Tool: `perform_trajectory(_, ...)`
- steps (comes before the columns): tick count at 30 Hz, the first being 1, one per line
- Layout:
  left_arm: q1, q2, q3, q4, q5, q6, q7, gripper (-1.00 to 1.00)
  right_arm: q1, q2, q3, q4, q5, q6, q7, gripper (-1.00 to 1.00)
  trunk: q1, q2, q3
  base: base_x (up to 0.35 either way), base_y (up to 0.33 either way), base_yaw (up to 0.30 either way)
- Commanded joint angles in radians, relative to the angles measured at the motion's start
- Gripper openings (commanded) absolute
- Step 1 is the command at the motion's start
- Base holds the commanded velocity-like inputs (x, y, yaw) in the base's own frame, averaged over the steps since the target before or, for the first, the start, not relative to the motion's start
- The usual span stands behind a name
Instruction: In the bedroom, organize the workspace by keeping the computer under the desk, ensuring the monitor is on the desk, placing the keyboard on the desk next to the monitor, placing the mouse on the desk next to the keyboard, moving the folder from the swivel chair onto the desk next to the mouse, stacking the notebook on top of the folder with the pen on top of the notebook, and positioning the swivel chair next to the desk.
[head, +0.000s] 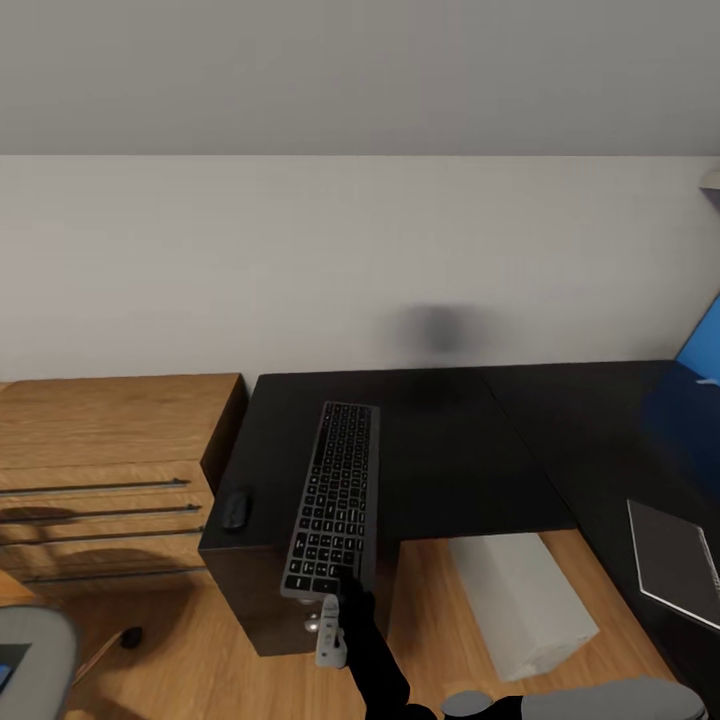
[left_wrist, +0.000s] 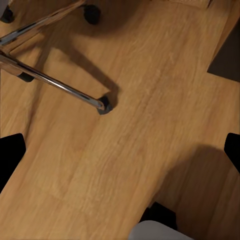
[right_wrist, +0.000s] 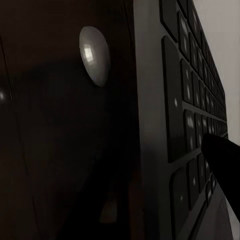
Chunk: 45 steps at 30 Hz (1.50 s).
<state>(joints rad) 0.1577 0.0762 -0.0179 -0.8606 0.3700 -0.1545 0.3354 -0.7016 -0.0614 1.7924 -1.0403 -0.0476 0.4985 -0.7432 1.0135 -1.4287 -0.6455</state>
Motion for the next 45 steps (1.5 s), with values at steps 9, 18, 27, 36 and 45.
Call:
perform_trajectory(9, 0.000, 0.000, -0.002, -0.001, 0.009, -0.004, 0.003, 1.00, -0.002, 0.001, 0.004, -0.001, -0.005, 0.006, 0.004, -1.00, 0.000, -0.001, -0.001, 0.093, 0.000, 0.000)
perform_trajectory(18, 0.000, 0.000, -0.002, -0.001, 0.009, -0.014, 0.002, 1.00, -0.002, 0.002, 0.004, -0.001, -0.005, 0.009, 0.005, -1.00, 0.000, -0.001, -0.001, 0.113, 0.000, 0.000)
perform_trajectory(27, 0.000, 0.000, -0.002, 0.000, 0.009, -0.032, 0.002, 1.00, -0.001, 0.002, 0.008, 0.000, -0.005, 0.009, 0.008, -1.00, 0.000, -0.001, -0.001, 0.075, 0.000, 0.000)
perform_trajectory(36, 0.000, 0.000, -0.002, 0.000, 0.009, -0.056, 0.002, 1.00, -0.002, 0.002, 0.009, 0.000, -0.005, 0.009, 0.008, -1.00, 0.000, -0.001, -0.001, 0.074, 0.000, 0.000)
perform_trajectory(45, 0.000, 0.000, -0.002, 0.000, 0.010, -0.057, 0.002, 1.00, -0.002, 0.002, 0.009, 0.000, -0.005, 0.009, 0.008, -1.00, 0.000, -0.001, -0.001, -0.003, 0.000, 0.000)
